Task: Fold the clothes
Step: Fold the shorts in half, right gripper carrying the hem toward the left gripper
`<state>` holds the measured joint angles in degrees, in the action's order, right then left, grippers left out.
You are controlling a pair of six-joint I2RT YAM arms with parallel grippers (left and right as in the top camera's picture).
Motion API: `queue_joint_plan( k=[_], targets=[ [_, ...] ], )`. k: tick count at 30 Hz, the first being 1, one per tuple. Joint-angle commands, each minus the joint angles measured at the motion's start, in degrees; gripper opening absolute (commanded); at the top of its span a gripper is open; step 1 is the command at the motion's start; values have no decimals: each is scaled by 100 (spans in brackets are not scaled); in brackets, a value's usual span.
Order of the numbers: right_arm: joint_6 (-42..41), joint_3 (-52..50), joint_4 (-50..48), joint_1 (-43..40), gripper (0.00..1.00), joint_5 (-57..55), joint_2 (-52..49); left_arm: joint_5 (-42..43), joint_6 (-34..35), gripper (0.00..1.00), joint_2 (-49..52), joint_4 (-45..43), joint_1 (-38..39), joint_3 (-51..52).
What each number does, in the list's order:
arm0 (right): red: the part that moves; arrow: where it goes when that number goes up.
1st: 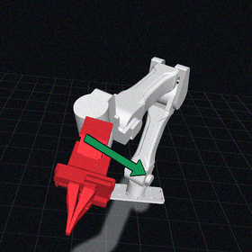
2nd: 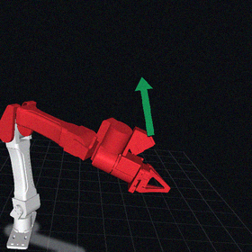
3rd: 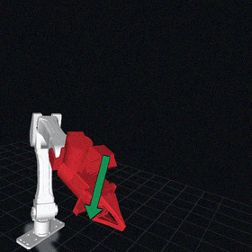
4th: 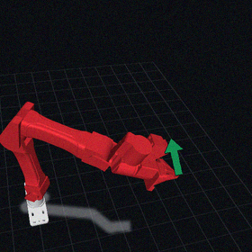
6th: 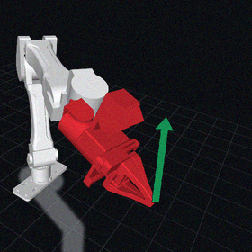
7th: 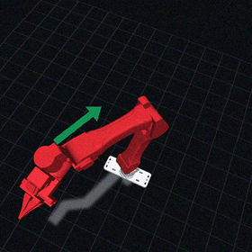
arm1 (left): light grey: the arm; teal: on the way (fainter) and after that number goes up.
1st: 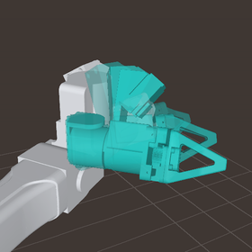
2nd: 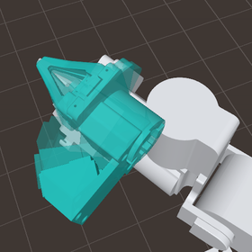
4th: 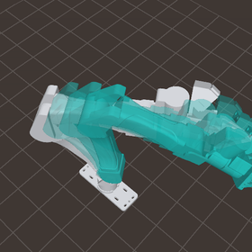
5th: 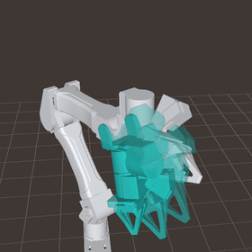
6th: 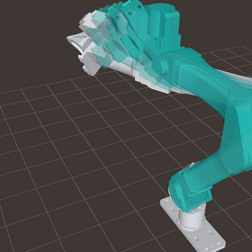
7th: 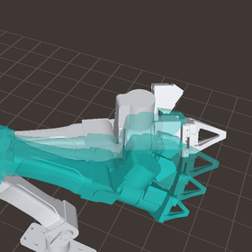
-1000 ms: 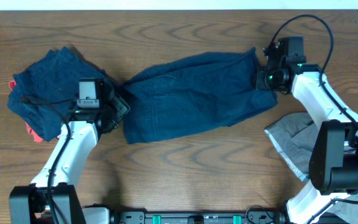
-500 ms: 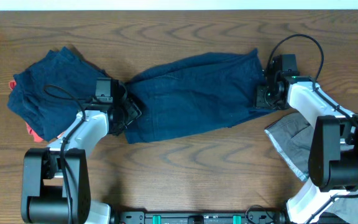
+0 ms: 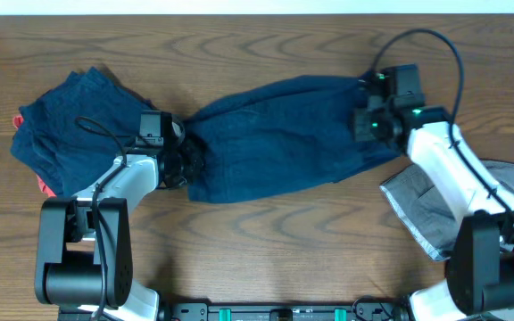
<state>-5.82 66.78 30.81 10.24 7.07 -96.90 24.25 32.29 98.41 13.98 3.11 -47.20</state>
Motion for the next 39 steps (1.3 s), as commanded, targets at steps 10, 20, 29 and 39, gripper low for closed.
queue_joint_plan(
  k=[10,20,29,39],
  targets=[
    [118,15,389,1456,32,1231,-1150,514,-437,6,-1849,1799,-323,-297],
    [111,17,-706,2909,37,2190,-1947,719,63,6,-3202,2240,-374,-935],
    [15,658,-511,3104,55,1447,-1810,872,264,6,-3733,2052,-374,-1086],
    [326,1495,1591,1582,61,101,-852,616,205,6,-3432,2415,-367,-1084]
  ],
)
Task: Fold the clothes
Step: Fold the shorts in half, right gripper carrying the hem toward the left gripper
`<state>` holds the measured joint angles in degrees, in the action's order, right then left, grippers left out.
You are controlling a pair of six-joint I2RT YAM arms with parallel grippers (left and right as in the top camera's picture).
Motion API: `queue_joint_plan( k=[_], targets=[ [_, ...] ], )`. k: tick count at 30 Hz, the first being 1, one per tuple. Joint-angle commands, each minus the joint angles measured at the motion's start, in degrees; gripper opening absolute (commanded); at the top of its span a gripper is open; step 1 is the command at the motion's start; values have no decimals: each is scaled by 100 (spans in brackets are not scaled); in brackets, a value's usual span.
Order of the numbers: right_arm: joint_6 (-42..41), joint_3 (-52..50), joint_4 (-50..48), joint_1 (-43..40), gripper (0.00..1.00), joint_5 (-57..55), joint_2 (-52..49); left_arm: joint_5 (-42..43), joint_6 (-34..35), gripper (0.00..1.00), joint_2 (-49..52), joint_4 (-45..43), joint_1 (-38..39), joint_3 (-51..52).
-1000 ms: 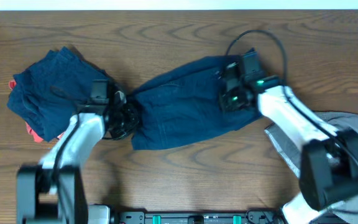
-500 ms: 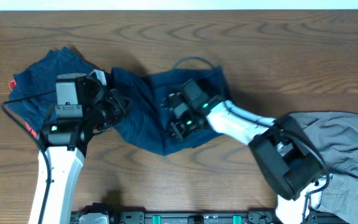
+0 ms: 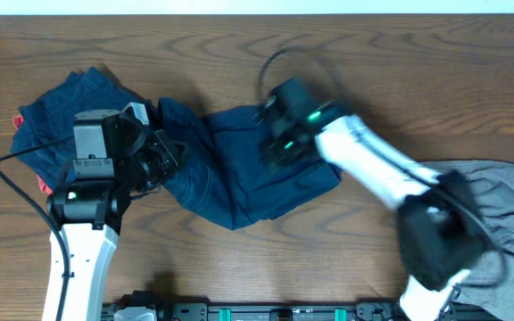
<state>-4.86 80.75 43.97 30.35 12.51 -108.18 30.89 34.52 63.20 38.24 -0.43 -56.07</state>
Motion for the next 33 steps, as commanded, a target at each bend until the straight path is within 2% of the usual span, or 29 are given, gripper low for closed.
queue_joint_plan(
  k=[1,6,15,20,27,31,33],
  targets=[
    [240,76,492,-586,61,-492,264,-46,-15,6,131,-11,-13,-197],
    [234,-579,743,-1113,58,-807,199,-22,15,6,313,-37,74,-197],
    [142,-1976,-455,-1019,56,-315,199,15,623,6,608,-960,1056,-197],
    [-229,-2098,-717,-695,50,-326,199,-48,1043,6,944,-1794,1919,-197],
    [-551,-2098,-634,-369,42,-350,199,-765,1043,6,1932,-2741,2667,-197],
    [-719,-2096,-605,-343,44,-350,199,-752,1438,7,2533,-3230,2739,-197],
    [-734,-2092,-603,-363,49,-361,201,-634,1569,17,2721,-3462,2756,-197]
  ],
)
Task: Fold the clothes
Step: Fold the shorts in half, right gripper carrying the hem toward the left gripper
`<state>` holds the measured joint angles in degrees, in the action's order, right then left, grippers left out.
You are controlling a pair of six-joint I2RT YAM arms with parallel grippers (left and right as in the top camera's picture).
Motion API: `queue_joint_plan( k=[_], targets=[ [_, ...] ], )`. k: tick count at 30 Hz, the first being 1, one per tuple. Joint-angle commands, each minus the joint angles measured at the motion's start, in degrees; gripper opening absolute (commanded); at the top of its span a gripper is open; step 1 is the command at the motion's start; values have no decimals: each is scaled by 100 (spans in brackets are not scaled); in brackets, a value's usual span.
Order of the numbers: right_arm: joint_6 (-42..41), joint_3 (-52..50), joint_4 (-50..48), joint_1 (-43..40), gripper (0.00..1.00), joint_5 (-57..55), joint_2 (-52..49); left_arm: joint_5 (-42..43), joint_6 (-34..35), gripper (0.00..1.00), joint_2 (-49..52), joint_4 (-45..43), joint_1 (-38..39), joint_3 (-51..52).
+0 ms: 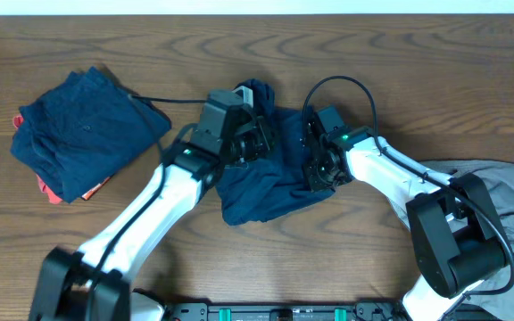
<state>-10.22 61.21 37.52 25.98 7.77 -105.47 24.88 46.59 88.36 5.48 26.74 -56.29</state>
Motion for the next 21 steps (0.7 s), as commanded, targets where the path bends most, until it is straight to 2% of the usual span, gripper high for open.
queue_joint_plan(
  k=[1,3,5,9,12,17,21],
  targets=[
    [-256,-120,66,46,50,98,-68,140,367,23,293,-404,39,-175],
    [-411,-37,181,-68,55,-31,-33,461,358,34,354,-946,20,-175],
    [-520,105,356,-210,57,-243,39,570,330,39,343,-1364,-37,-175],
    [-522,643,876,-669,59,-640,437,645,326,39,326,-2015,-341,-177],
    [-518,1032,1073,-973,62,-612,809,457,245,39,326,-2103,-684,-177],
    [293,1281,940,-997,63,1141,1209,-369,-570,39,422,-1856,-1222,-177],
    [409,1239,872,-599,64,2002,1147,-452,-894,39,796,-1727,-1495,-177]
  ],
)
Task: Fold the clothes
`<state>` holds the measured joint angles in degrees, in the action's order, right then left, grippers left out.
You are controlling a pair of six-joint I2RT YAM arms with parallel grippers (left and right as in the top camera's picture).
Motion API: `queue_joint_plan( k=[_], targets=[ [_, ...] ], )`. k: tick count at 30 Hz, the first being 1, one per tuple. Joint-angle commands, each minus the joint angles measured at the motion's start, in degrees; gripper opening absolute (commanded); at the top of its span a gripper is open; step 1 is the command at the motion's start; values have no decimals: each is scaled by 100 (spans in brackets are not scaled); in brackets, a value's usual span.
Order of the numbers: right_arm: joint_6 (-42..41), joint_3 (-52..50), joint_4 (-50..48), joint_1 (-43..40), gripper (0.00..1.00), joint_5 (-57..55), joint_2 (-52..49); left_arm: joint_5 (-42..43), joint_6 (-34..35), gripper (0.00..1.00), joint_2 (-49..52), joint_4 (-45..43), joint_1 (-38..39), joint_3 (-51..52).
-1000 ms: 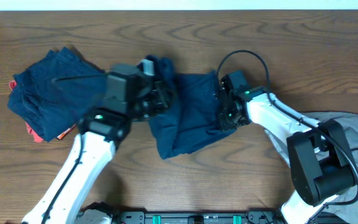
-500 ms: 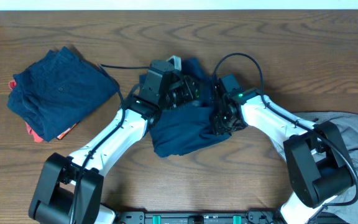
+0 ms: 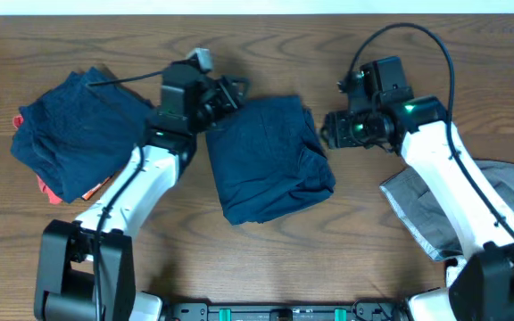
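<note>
A navy garment (image 3: 266,165) lies folded into a rough square in the middle of the wooden table (image 3: 239,259). My left gripper (image 3: 228,92) hovers at its upper left corner, fingers spread, nothing between them. To the right of the garment's right edge, my right gripper (image 3: 330,131) faces the cloth and stands open and apart from it. Only the overhead view is given, so the undersides of the fingers are hidden.
A stack of folded navy clothes (image 3: 78,134) with a red piece (image 3: 45,185) peeking out beneath sits at the left. A crumpled grey garment (image 3: 480,201) lies at the right, partly under the right arm. The table's far edge (image 3: 257,15) runs along the top.
Both grippers were down on the bunched navy garment. Now both are off it, the left at its upper left corner, the right beyond its right edge, and the garment lies flatter and squarer.
The navy garment first lay stretched out long, a gripper at each end. Then the right gripper was near the middle with the right end folded over. Then both grippers met over a bunched garment. Now it lies as a folded square, let go.
</note>
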<state>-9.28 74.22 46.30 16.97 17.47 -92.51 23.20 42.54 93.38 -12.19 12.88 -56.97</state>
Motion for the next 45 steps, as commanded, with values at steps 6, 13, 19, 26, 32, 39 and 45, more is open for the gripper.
queue_joint_plan(
  k=[6,13,19,26,32,39,45],
  targets=[
    [-81,-136,-249,1154,66,817,-643,-278,-1285,39,1141,37,-195,-199],
    [-562,-372,118,1593,58,616,-1399,-297,-1368,39,1731,678,-195,-203],
    [-1128,-723,800,1445,58,-750,-1641,-245,-1508,29,1707,2498,-195,-203],
    [-699,-732,-9,525,68,-2162,-1641,1523,-1508,27,1670,4780,-122,-203],
    [-26,-479,-1088,-24,73,-2015,-1641,2013,-1600,28,1416,5357,17,-203],
    [125,-345,-863,-24,77,-1829,-1637,1753,-1596,95,647,4113,4,-203],
    [122,-345,-713,-2,79,-1832,-1637,697,-1596,98,533,3418,7,-203]
  ],
)
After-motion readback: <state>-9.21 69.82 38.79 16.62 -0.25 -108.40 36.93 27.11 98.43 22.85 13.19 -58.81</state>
